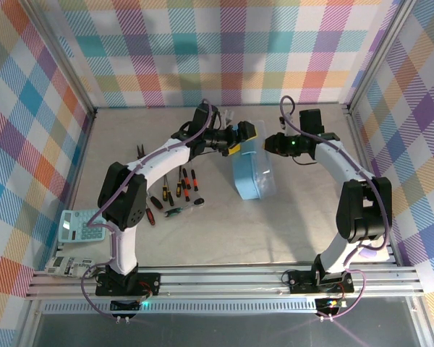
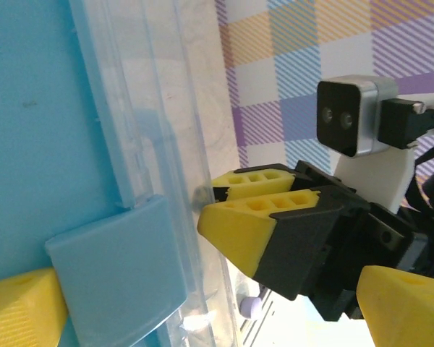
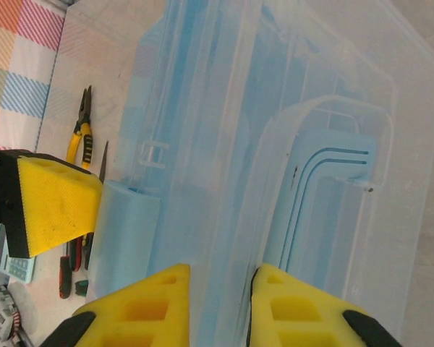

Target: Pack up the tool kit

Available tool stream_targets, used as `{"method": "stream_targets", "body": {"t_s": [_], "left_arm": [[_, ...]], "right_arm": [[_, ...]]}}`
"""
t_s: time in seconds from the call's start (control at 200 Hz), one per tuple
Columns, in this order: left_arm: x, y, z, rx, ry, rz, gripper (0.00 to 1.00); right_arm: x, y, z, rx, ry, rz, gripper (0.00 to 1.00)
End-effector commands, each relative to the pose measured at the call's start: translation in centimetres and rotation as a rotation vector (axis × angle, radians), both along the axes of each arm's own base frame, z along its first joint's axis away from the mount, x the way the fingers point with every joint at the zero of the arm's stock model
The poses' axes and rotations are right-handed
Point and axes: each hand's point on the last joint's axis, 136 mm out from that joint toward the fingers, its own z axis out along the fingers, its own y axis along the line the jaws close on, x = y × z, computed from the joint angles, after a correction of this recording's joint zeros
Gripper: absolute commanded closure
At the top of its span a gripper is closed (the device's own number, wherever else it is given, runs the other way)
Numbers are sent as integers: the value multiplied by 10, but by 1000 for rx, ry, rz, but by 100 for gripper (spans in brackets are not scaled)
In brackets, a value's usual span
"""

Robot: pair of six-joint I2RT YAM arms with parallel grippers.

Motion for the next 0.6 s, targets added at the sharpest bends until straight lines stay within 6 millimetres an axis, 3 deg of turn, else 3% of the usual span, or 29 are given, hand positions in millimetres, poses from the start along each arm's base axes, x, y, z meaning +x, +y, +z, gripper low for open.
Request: {"method": "stream_targets", "body": {"t_s": [0.0,0.1,0.23,0.415,0.595], "left_arm": [[-26,-42,23,-206,-94,-182,0],[-27,-43,25,-250,-102,-192,0],[-24,-35,10,-214,-76,-160,0],[-17,0,-43,-117,-8,-66,0],[-14,28,-76,-79,26,-5,0]], "right_arm": [[-40,35,-41,9,170,124,81],[-39,33,-42,-3,170,116,81],[-37,29,-40,-31,161,114,81],[-33,30,-24,-37,127,131,81],[-31,43,1,-28,88,176,81]]}}
